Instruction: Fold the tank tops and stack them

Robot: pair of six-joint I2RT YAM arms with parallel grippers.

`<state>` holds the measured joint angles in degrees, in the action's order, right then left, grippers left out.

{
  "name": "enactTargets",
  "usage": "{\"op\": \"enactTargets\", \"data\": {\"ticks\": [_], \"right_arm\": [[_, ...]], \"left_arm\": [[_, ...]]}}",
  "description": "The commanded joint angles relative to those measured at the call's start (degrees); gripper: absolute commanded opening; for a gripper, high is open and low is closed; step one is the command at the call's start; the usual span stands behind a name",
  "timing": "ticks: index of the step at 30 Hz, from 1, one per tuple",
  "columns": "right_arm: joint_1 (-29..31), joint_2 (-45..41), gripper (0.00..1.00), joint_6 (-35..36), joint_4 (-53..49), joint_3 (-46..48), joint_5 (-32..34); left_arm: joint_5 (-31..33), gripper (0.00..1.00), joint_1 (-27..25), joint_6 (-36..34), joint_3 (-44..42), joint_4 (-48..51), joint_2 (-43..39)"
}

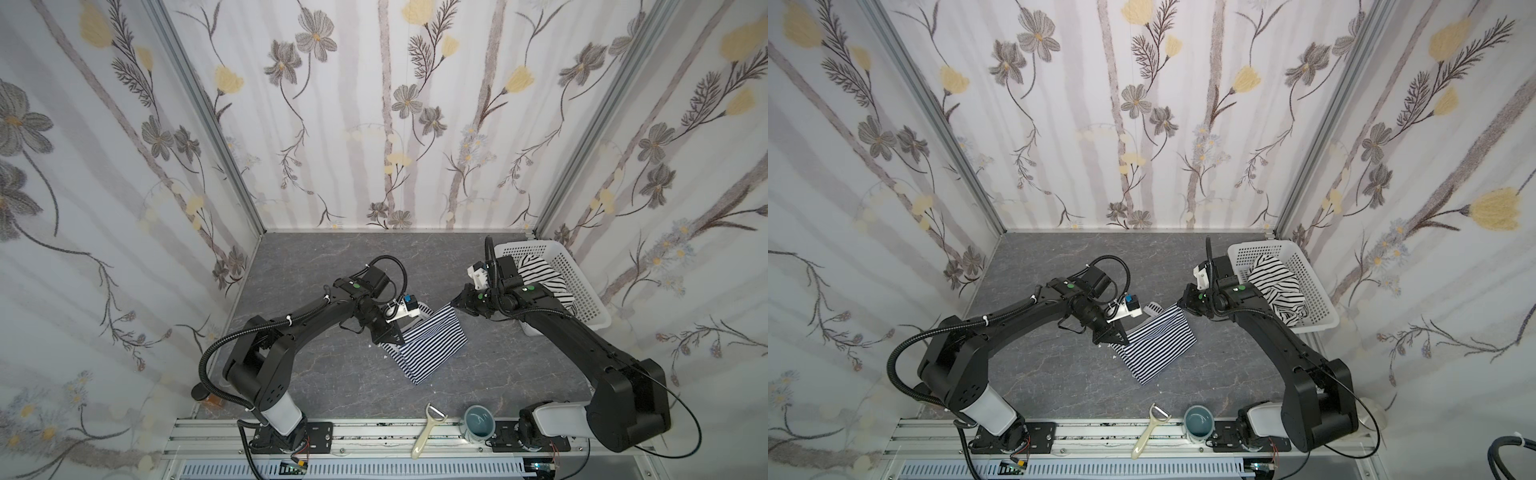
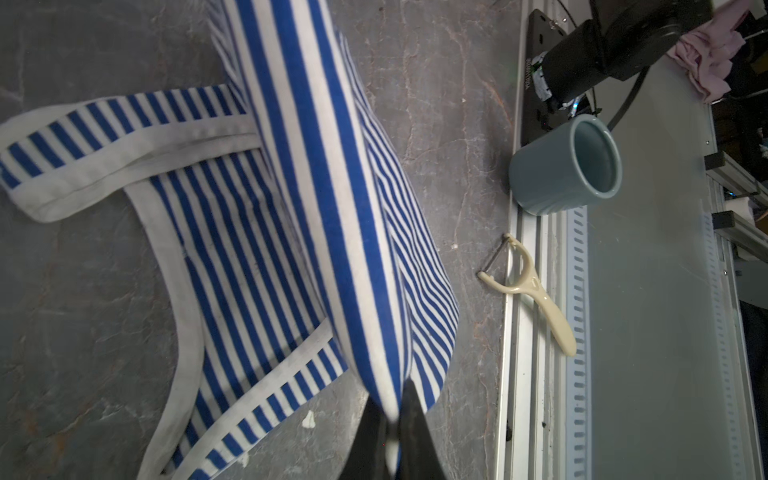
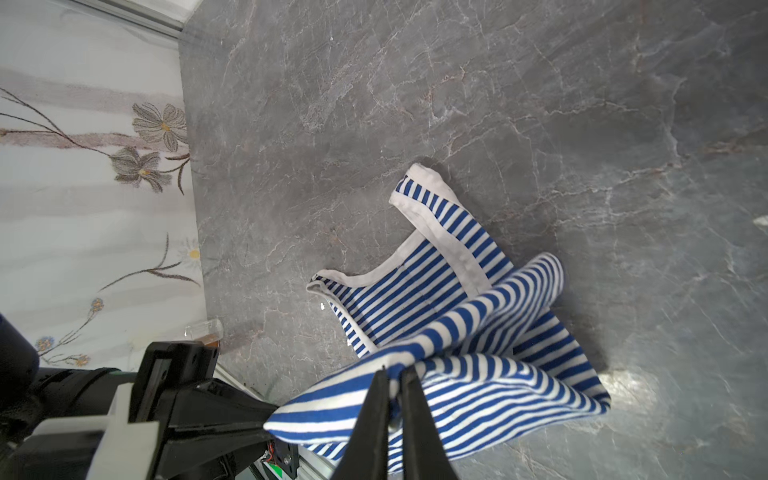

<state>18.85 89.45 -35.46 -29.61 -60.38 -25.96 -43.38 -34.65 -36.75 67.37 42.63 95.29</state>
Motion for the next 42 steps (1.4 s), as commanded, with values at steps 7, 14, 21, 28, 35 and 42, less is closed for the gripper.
{"op": "enactTargets", "data": {"ticks": [7, 14, 21, 28, 35, 42], "right_arm": [[1.00, 15.08, 0.08, 2.39, 4.80, -9.43, -1.66], [1.56, 20.36, 0.38, 1.76, 6.90, -13.36, -1.63], [4.39, 17.25, 0.35, 1.08, 8.42, -9.92, 1.02], [6.84, 21.22, 0.14, 0.50, 11.51, -8.33, 1.17], [7.10, 29.92, 0.12, -1.41, 14.04, -11.73, 0.24], [7.57, 35.79, 0.18, -4.23, 15.85, -15.24, 0.55]], "left_arm": [[0.31, 0.08, 6.34, -5.19, 1.42, 0.79, 7.65], [1.10, 0.21, 8.91, -4.86, 3.45, 0.65, 12.02], [9.47, 0.29, 11.80, -1.81, 3.34, -2.37, 12.20], [8.02, 0.29, 10.18, 4.44, 1.81, -5.79, 4.73], [4.29, 0.29, 2.65, 4.88, -0.75, -7.06, 4.73], [11.24, 0.29, 0.91, 5.88, -3.65, -10.50, 9.91]]}}
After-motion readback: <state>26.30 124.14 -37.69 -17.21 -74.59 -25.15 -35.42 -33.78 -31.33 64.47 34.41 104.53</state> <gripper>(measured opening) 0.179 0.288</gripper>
